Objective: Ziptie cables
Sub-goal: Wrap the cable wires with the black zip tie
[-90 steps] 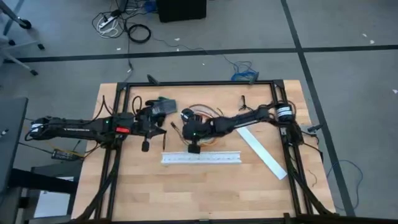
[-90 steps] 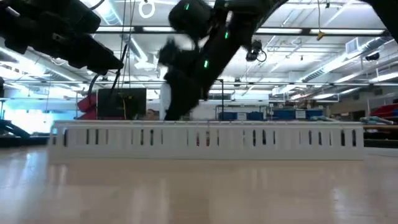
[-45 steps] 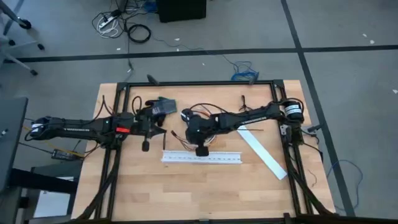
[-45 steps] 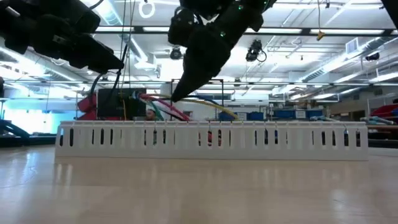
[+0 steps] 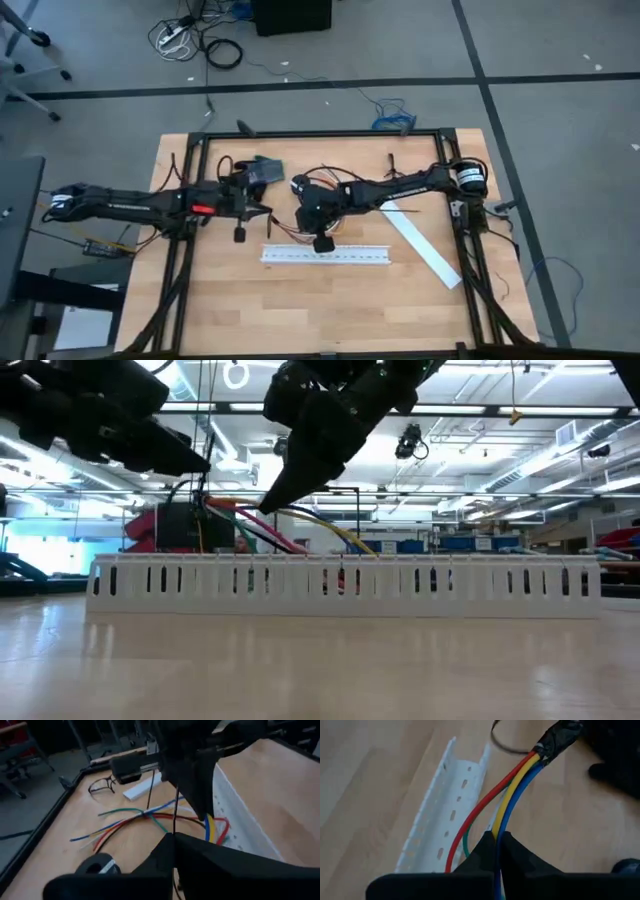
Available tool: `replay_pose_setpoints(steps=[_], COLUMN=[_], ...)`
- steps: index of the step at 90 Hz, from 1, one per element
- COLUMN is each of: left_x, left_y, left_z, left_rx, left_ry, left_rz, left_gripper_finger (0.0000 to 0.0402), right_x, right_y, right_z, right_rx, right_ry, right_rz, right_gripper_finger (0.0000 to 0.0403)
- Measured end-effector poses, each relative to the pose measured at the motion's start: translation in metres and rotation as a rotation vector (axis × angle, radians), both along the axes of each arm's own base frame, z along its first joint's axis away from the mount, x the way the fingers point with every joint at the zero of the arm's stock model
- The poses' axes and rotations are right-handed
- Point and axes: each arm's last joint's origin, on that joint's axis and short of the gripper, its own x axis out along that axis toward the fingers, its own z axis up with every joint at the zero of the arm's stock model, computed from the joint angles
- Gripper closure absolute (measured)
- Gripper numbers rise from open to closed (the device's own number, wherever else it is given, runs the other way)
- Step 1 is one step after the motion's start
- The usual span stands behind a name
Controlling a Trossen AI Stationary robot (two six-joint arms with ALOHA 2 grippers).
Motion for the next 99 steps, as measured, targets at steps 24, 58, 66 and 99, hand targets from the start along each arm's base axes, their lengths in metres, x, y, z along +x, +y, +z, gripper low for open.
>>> replay_pose_setpoints(steps=[24,58,66,99], left_x=[0.006,0.015,0.019,0.032], left_y=[-0.001,0.002,0.003,0.003], left_z=[0.006,-0.003,-0.006,-0.018], left_rx=[0.025,0.042,0.060,0.032], left_ry=[-0.079,-0.040,-0.041,-0.023], left_rz=[-0.050,0.012,0.020,0.009], left_gripper_finger=[0.0401,0.0401,0.0401,0.0401], right_x=[-0.002,0.005,0.006,0.020], right_y=[0.000,-0.035,-0.042,-0.053], right_z=[-0.002,0.007,0.009,-0.027], right_rx=[0.003,0.004,0.025,0.036], right_ry=[0.022,-0.100,-0.127,-0.103], right_rz=[0.005,0.019,0.032,0.034], right_gripper_finger=[0.0402,0.0402,0.0402,0.0402])
